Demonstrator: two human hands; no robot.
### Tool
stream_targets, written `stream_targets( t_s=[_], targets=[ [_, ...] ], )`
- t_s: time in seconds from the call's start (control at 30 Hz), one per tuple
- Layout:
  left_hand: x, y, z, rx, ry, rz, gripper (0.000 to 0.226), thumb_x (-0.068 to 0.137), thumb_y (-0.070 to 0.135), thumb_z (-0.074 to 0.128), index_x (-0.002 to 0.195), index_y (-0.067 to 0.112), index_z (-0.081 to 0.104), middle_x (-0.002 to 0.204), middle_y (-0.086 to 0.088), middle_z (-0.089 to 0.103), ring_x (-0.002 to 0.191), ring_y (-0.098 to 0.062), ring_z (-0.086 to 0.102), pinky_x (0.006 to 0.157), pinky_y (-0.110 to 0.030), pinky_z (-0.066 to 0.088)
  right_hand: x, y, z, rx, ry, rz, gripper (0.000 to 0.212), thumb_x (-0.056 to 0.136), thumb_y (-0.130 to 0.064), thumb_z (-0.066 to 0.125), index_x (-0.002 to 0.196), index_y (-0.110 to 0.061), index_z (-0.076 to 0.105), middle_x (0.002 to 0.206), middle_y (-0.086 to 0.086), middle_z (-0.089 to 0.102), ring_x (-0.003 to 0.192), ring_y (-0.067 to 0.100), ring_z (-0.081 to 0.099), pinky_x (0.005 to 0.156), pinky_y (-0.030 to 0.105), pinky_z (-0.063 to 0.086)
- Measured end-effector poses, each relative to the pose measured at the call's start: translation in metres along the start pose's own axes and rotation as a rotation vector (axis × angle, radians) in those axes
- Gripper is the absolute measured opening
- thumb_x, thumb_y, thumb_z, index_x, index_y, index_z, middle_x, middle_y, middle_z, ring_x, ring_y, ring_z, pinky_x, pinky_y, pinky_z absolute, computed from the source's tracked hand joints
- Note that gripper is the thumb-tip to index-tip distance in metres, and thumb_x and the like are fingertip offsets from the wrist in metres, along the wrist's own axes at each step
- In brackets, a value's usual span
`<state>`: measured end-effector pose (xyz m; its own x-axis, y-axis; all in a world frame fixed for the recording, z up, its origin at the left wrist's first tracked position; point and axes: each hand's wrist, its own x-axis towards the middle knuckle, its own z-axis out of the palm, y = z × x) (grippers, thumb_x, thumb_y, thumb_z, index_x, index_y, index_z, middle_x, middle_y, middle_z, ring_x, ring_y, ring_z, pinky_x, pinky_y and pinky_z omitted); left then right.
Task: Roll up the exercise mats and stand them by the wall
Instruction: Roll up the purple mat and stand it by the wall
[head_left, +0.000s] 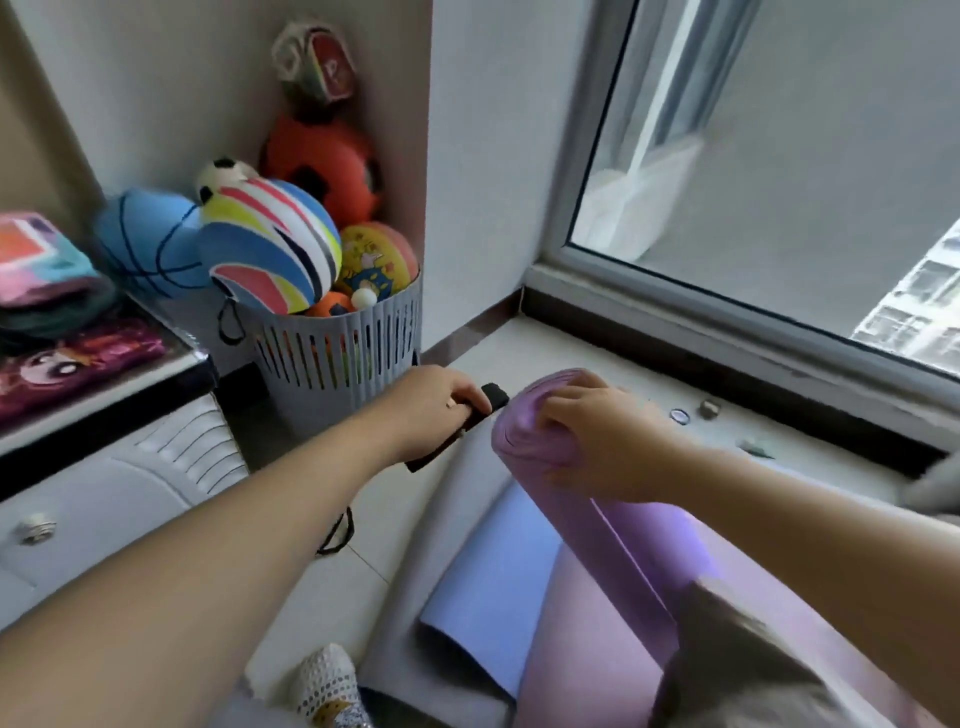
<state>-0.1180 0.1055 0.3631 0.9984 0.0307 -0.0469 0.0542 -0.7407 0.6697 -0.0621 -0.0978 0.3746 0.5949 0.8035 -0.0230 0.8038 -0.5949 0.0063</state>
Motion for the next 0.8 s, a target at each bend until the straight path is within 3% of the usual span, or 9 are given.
stream_targets(
  t_s=[0.1, 0.23, 0.33, 0.4, 0.5, 0.57, 0.67, 0.73, 0.8],
  targets=[
    [-0.022, 0.066, 0.008, -0.063, 0.12, 0.103, 0.025, 0.093, 0.01, 0.051, 0.101, 0.022, 0.072, 0.092, 0.007, 0.069, 0.08, -0.008, 0.064, 0.067, -0.012, 0.043, -0.065, 0.019, -0.039, 0.046, 0.101, 0.119, 0.041, 0.071, -0.04, 0.072, 0.106, -0.022, 0.062, 0.107, -0.009, 0.061, 0.112, 0.021, 0.044, 0.089, 0.039, 0.045],
    [-0.034, 0.141, 0.024, 0.021, 0.152, 0.228, 0.023, 0.093, 0.018, 0.053, 0.104, 0.02, 0.073, 0.098, 0.007, 0.059, 0.092, -0.01, 0.058, 0.08, -0.022, 0.043, -0.145, 0.045, -0.085, 0.049, 0.247, 0.323, 0.046, 0.071, -0.038, 0.074, 0.112, -0.021, 0.062, 0.112, -0.007, 0.062, 0.115, 0.021, 0.044, 0.091, 0.032, 0.042],
    [-0.037, 0.19, 0.045, -0.007, -0.005, 0.222, 0.032, 0.096, 0.031, 0.051, 0.087, 0.007, 0.07, 0.084, -0.006, 0.064, 0.075, -0.017, 0.06, 0.063, -0.023, 0.041, -0.195, 0.055, -0.104, 0.055, 0.373, 0.467, 0.044, 0.073, -0.042, 0.073, 0.111, -0.025, 0.06, 0.115, -0.011, 0.061, 0.117, 0.015, 0.044, 0.094, 0.028, 0.034],
    [-0.04, 0.224, 0.06, -0.028, -0.155, 0.157, 0.048, 0.098, 0.046, 0.044, 0.069, 0.008, 0.055, 0.079, -0.01, 0.069, 0.069, -0.023, 0.064, 0.059, -0.023, 0.042, -0.222, 0.053, -0.108, 0.043, 0.431, 0.53, 0.041, 0.073, -0.047, 0.072, 0.106, -0.025, 0.06, 0.109, -0.012, 0.062, 0.112, 0.016, 0.048, 0.104, 0.03, 0.026],
    [-0.041, 0.268, 0.081, -0.074, -0.275, 0.117, 0.059, 0.091, 0.066, 0.037, 0.07, 0.012, 0.05, 0.07, -0.004, 0.062, 0.081, -0.022, 0.071, 0.08, -0.03, 0.05, -0.251, 0.043, -0.105, 0.049, 0.527, 0.588, 0.037, 0.073, -0.047, 0.071, 0.094, -0.02, 0.06, 0.094, -0.009, 0.062, 0.098, 0.016, 0.057, 0.115, 0.032, 0.008],
    [-0.048, 0.292, 0.093, -0.1, -0.329, 0.118, 0.071, 0.079, 0.079, 0.036, 0.075, 0.011, 0.055, 0.07, -0.003, 0.058, 0.078, -0.021, 0.073, 0.084, -0.033, 0.05, -0.27, 0.036, -0.104, 0.073, 0.596, 0.653, 0.036, 0.071, -0.046, 0.072, 0.09, -0.019, 0.058, 0.085, -0.01, 0.06, 0.091, 0.015, 0.059, 0.114, 0.031, 0.009],
    [-0.06, 0.314, 0.104, -0.053, -0.372, 0.16, 0.08, 0.07, 0.085, 0.04, 0.083, 0.01, 0.067, 0.072, -0.001, 0.066, 0.069, -0.014, 0.073, 0.086, -0.034, 0.053, -0.295, 0.029, -0.108, 0.092, 0.676, 0.703, 0.037, 0.067, -0.048, 0.075, 0.084, -0.021, 0.057, 0.076, -0.012, 0.052, 0.082, 0.017, 0.057, 0.097, 0.031, 0.033],
    [-0.066, 0.327, 0.106, -0.019, -0.407, 0.184, 0.08, 0.071, 0.086, 0.044, 0.083, 0.011, 0.069, 0.073, -0.002, 0.071, 0.068, -0.013, 0.073, 0.089, -0.035, 0.051, -0.311, 0.022, -0.114, 0.094, 0.71, 0.751, 0.037, 0.066, -0.05, 0.075, 0.08, -0.022, 0.055, 0.074, -0.013, 0.049, 0.076, 0.016, 0.052, 0.076, 0.027, 0.031],
    [-0.072, 0.337, 0.106, 0.015, -0.46, 0.196, 0.084, 0.066, 0.089, 0.043, 0.087, 0.013, 0.07, 0.077, -0.003, 0.073, 0.07, -0.012, 0.073, 0.092, -0.037, 0.049, -0.323, 0.013, -0.119, 0.109, 0.724, 0.801, 0.038, 0.066, -0.052, 0.074, 0.079, -0.024, 0.052, 0.073, -0.014, 0.049, 0.073, 0.013, 0.049, 0.07, 0.026, 0.029]
  ],
)
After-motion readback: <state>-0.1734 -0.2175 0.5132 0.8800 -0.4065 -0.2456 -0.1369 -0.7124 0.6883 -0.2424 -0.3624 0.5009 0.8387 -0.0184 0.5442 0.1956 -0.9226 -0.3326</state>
